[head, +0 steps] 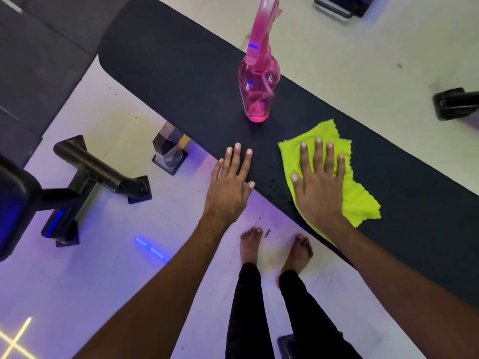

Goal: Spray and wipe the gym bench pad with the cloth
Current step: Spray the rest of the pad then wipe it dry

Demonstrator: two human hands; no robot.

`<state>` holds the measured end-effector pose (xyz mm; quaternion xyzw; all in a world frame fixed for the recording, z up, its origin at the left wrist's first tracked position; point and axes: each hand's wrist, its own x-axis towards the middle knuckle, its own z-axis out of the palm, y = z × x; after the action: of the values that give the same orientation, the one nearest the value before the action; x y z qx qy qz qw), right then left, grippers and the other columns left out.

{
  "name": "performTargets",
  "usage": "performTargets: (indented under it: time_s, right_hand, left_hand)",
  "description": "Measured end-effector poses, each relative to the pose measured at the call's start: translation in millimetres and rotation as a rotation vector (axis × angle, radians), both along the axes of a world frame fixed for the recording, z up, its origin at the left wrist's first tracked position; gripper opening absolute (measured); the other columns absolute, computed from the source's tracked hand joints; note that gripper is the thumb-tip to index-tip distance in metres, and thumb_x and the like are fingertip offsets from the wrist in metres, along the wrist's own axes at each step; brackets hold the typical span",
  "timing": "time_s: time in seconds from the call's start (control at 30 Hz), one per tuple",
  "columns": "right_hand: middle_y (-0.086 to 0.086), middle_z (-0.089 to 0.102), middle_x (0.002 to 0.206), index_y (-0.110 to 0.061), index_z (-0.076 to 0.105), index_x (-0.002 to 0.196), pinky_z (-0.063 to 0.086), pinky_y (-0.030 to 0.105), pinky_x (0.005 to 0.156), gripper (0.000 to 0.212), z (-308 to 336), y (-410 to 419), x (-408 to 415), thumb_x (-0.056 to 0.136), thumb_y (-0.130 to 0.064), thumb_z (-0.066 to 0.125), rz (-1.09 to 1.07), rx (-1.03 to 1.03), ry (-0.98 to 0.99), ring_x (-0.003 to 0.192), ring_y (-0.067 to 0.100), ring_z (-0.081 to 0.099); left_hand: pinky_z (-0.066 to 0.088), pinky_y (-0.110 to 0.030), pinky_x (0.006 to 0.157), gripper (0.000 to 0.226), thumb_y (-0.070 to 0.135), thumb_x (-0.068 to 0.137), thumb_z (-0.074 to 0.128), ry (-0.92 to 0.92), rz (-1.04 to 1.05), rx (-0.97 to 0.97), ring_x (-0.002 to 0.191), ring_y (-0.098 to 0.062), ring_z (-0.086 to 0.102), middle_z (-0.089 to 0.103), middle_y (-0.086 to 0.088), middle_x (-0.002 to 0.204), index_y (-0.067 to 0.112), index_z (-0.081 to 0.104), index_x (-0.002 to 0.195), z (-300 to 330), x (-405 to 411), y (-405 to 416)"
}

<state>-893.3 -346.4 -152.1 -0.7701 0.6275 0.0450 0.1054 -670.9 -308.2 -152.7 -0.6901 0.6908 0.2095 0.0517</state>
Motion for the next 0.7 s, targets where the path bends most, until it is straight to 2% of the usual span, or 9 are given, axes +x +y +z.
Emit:
performTargets:
  time_s: [0.07, 0.23, 0.3, 0.4, 0.53, 0.63, 0.7]
  right_hand:
    - [0.017, 0.006, 0.178, -0.019, 0.009, 0.170, 0.007, 0.062, 0.132, 0.070, -3, -4, 23, 0.107, -0.044, 0.028, -0.004, 0.003, -0.005, 0.164, 0.043, 0.006]
    - [0.011, 0.005, 0.179, -0.027, 0.007, 0.170, 0.011, 0.060, 0.132, 0.069, -7, 56, -4, 0.108, -0.045, 0.031, 0.303, 0.033, 0.005, 0.165, 0.039, 0.008]
    - [0.008, 0.007, 0.179, -0.029, 0.010, 0.170, 0.013, 0.058, 0.132, 0.068, -3, 71, -27, 0.108, -0.047, 0.030, 0.278, 0.068, 0.010, 0.165, 0.037, 0.012]
    - [0.010, 0.009, 0.179, -0.026, 0.012, 0.170, 0.014, 0.059, 0.131, 0.068, 5, 65, -36, 0.108, -0.049, 0.027, 0.129, 0.089, 0.027, 0.164, 0.037, 0.014]
    - [0.020, 0.004, 0.177, -0.021, 0.010, 0.170, 0.009, 0.065, 0.131, 0.072, 3, 22, 27, 0.107, -0.045, 0.033, -0.044, 0.030, 0.012, 0.164, 0.045, 0.006]
    - [0.022, 0.002, 0.177, -0.021, 0.007, 0.170, 0.008, 0.067, 0.130, 0.071, -4, 4, 61, 0.108, -0.046, 0.031, 0.047, 0.018, -0.009, 0.163, 0.047, 0.003]
    - [0.020, 0.001, 0.177, -0.026, 0.005, 0.170, 0.009, 0.067, 0.130, 0.070, -7, 17, 54, 0.109, -0.048, 0.031, 0.149, 0.012, -0.003, 0.164, 0.045, 0.001]
  left_hand:
    - [0.008, -0.041, 0.131, 0.071, 0.042, 0.110, 0.036, 0.022, 0.002, -0.021, 0.165, -0.024, -0.005, -0.007, -0.005, 0.177, 0.022, -0.001, 0.169, -2, 1, 1]
    - [0.010, -0.040, 0.130, 0.075, 0.041, 0.109, 0.043, 0.042, -0.016, 0.008, 0.165, -0.024, -0.003, -0.006, -0.005, 0.177, 0.024, 0.002, 0.169, 5, 6, -1]
    - [0.008, -0.040, 0.130, 0.076, 0.043, 0.109, 0.042, 0.044, -0.022, 0.042, 0.164, -0.024, -0.006, -0.009, -0.005, 0.177, 0.024, -0.001, 0.168, 9, 6, -3]
    - [0.003, -0.040, 0.131, 0.077, 0.045, 0.109, 0.040, 0.040, -0.012, 0.072, 0.164, -0.025, -0.011, -0.013, -0.006, 0.176, 0.023, -0.005, 0.168, 10, 3, -4]
    - [0.003, -0.039, 0.131, 0.078, 0.046, 0.109, 0.039, 0.018, -0.009, 0.051, 0.164, -0.025, -0.011, -0.013, -0.006, 0.176, 0.023, -0.006, 0.168, 4, 1, -1]
    - [0.004, -0.037, 0.130, 0.079, 0.046, 0.108, 0.044, 0.060, -0.009, 0.025, 0.164, -0.022, -0.007, -0.009, -0.003, 0.177, 0.023, -0.001, 0.168, 2, 6, -2]
    - [0.004, -0.035, 0.130, 0.079, 0.046, 0.108, 0.045, 0.090, -0.006, 0.027, 0.164, -0.020, -0.005, -0.006, -0.001, 0.177, 0.022, 0.001, 0.168, 4, 11, -2]
